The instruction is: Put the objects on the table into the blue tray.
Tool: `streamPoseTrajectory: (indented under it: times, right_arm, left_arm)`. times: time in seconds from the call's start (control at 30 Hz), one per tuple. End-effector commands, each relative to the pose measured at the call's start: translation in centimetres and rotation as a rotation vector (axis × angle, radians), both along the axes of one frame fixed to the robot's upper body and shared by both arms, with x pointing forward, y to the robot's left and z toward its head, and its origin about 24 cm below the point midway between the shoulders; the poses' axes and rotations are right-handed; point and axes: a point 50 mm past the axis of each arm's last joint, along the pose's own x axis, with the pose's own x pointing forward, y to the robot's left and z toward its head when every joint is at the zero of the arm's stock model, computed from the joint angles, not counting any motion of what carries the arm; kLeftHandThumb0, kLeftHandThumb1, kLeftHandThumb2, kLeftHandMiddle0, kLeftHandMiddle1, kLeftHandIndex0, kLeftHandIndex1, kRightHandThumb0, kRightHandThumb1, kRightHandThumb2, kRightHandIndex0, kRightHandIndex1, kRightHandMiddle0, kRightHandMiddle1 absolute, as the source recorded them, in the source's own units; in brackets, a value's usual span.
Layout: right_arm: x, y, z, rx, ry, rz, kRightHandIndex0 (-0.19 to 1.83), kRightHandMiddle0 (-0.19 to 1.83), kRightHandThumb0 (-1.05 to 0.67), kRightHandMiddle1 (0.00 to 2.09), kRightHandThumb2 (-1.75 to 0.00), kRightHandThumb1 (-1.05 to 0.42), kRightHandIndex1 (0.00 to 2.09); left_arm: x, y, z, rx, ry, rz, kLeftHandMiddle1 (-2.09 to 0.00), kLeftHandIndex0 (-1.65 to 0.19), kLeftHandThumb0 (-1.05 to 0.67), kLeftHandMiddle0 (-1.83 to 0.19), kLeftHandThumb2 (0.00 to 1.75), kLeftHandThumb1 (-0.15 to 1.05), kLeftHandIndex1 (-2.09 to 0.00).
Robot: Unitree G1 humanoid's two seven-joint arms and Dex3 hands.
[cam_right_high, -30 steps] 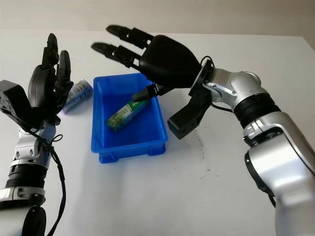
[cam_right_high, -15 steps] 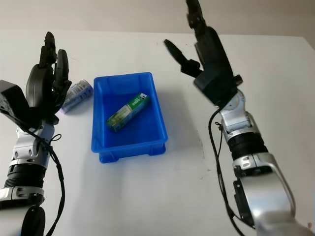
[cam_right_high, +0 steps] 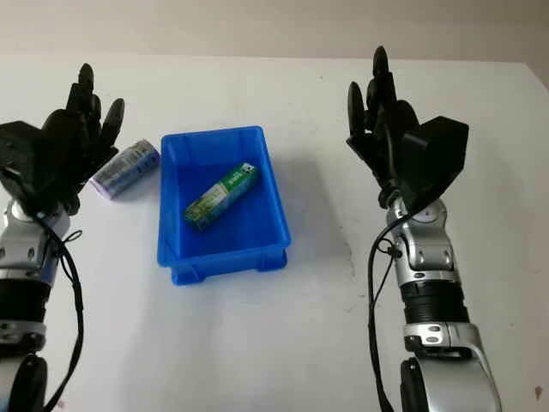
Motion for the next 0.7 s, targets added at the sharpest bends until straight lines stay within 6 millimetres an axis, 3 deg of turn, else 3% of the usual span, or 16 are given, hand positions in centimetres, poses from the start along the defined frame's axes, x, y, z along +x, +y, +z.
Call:
streamPoseTrajectory:
  times: [0.0, 0.23, 0.37, 0.47, 0.5, 0.53, 0.57, 0.67]
  right_arm:
    - [-0.3, -0.1, 0.2, 0.002, -0.007, -0.007, -0.19, -0.19, -0.68, 0.0, -0.67, -1.05, 0.0]
    - [-0.5, -0.1, -0.1, -0.013, -0.007, -0.008, -0.19, -0.19, -0.67, 0.0, -0.69, -1.05, 0.0]
    - [-0.5, -0.2, -0.3, -0.001, -0.015, -0.003, -0.19, -0.19, -0.67, 0.0, -0.69, -1.05, 0.0]
    - [-0.5, -0.2, -0.3, 0.011, -0.02, -0.006, -0.19, -0.19, -0.66, 0.0, -0.68, -1.05, 0.0]
    - [-0.5, -0.2, -0.3, 0.017, -0.017, -0.007, -0.19, -0.19, -0.66, 0.0, -0.67, -1.05, 0.0]
    - [-0.5, -0.3, -0.3, 0.019, -0.016, -0.011, -0.19, -0.19, -0.67, 0.0, -0.67, -1.05, 0.0]
    - [-0.5, -0.3, -0.3, 0.019, -0.015, -0.014, -0.19, -0.19, -0.68, 0.0, -0.66, -1.05, 0.0]
    - [-0.5, -0.4, -0.3, 0.024, -0.016, -0.018, -0.19, -0.19, -0.68, 0.0, -0.66, -1.05, 0.0]
  left_arm:
    - [0.5, 0.0, 2.4, 0.081, 0.007, 0.019, -0.06, 0.06, -0.75, 0.06, 0.45, 1.05, -0.08]
    - [1.6, 0.1, 3.7, 0.187, 0.134, 0.076, -0.05, 0.14, -0.75, 0.13, 0.21, 1.05, -0.04]
    - [2.0, 0.0, 3.7, 0.229, 0.161, 0.062, -0.07, 0.08, -0.75, 0.09, 0.17, 1.05, -0.07]
    - [2.1, 0.1, 3.4, 0.241, 0.166, 0.051, -0.14, 0.02, -0.76, -0.07, 0.15, 1.05, -0.1]
    - [2.2, 0.1, 3.2, 0.248, 0.17, 0.047, -0.95, -0.01, -0.77, 0.08, 0.16, 1.05, -0.08]
    - [2.2, 0.0, 3.1, 0.279, 0.169, 0.026, -1.26, -0.02, -0.77, 0.14, 0.16, 1.05, -0.07]
    - [2.3, 0.0, 3.0, 0.302, 0.167, 0.01, -1.55, -0.04, -0.77, 0.17, 0.2, 1.05, -0.07]
    - [2.4, 0.0, 2.7, 0.339, 0.163, -0.018, -1.99, -0.13, -0.77, 0.12, 0.21, 1.05, -0.12]
